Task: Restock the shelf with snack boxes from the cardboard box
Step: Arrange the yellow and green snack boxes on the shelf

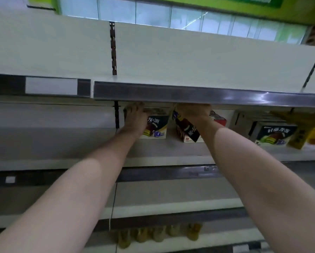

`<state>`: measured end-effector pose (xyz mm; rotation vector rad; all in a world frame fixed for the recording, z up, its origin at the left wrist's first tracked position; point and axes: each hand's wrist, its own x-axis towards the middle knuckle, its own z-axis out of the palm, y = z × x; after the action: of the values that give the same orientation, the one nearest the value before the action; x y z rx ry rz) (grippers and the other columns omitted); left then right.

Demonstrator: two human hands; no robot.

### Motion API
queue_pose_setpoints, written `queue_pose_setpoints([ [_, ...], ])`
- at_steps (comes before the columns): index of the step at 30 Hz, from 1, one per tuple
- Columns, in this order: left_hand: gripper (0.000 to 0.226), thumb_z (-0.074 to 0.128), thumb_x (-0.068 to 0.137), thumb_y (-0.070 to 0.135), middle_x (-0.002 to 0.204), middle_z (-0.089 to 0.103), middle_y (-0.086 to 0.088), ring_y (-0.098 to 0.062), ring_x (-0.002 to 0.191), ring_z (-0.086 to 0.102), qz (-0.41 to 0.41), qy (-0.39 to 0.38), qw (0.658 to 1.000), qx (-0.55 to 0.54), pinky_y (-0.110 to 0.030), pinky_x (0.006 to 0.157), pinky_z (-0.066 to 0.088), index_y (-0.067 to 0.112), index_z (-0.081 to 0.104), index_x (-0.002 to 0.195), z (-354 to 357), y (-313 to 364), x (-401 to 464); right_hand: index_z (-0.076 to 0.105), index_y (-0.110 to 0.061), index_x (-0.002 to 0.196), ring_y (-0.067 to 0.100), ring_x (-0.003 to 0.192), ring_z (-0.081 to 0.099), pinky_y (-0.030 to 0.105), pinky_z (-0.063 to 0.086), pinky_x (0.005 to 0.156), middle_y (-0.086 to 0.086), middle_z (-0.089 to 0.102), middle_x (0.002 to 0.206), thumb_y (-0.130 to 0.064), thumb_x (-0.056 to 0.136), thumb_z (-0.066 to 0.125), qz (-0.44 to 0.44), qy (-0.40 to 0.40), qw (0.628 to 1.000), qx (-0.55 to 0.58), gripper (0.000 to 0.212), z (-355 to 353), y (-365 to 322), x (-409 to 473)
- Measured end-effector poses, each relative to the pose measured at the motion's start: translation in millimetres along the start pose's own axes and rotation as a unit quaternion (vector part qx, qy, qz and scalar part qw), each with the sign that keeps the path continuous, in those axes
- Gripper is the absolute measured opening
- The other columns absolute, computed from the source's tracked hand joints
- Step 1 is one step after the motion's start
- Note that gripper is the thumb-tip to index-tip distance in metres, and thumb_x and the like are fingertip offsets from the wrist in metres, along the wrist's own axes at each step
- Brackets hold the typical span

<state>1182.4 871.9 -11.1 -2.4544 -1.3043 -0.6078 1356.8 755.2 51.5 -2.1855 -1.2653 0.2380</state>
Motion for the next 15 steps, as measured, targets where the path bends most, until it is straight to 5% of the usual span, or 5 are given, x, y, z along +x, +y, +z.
queue_pose_setpoints([
  [4, 0.061, 0.067, 0.089, 0.037, 0.154, 0.029, -0.018, -0.04, 0.14, 0.023, -0.001, -0.04, 0.999, -0.012, -0.052, 0.115, 0.021, 0.028, 0.046, 0.145, -9, 0, -2, 0.042, -0.009, 0.141, 0.032, 0.133, 0.045, 0.033, 0.038, 0.103, 0.017, 0.043, 0.15, -0.032, 0.107, 0.037, 0.027, -0.039, 0.997, 0.067, 0.042, -6, -4, -10],
  [7, 0.06, 0.067, 0.09, 0.029, 0.152, 0.033, -0.019, -0.038, 0.141, 0.026, 0.003, -0.035, 0.999, -0.03, -0.049, 0.115, 0.023, 0.024, 0.046, 0.146, -16, 1, -4, 0.048, -0.017, 0.136, 0.03, 0.122, 0.055, 0.034, 0.041, 0.103, 0.012, 0.056, 0.137, -0.05, 0.101, 0.042, 0.052, 0.033, 0.997, 0.055, 0.048, -10, -10, -9],
  [12, 0.049, 0.061, 0.087, 0.005, 0.137, 0.048, -0.019, -0.037, 0.129, 0.041, -0.009, 0.011, 0.993, -0.115, -0.045, 0.107, 0.04, 0.014, 0.055, 0.135, -19, -6, -12, 0.057, -0.014, 0.115, 0.029, 0.095, 0.054, 0.033, 0.039, 0.086, 0.01, 0.061, 0.113, -0.037, 0.1, 0.04, 0.016, 0.026, 0.993, 0.116, 0.032, 3, -22, -17],
  [15, 0.037, 0.056, 0.087, 0.002, 0.123, 0.056, -0.016, -0.033, 0.119, 0.046, 0.019, 0.044, 0.988, -0.145, -0.038, 0.094, 0.044, 0.01, 0.063, 0.122, -24, -14, -22, 0.058, -0.005, 0.127, 0.034, 0.113, 0.058, 0.031, 0.039, 0.08, 0.017, 0.061, 0.125, -0.03, 0.099, 0.045, 0.018, 0.021, 0.988, 0.151, 0.04, 12, -29, -23],
])
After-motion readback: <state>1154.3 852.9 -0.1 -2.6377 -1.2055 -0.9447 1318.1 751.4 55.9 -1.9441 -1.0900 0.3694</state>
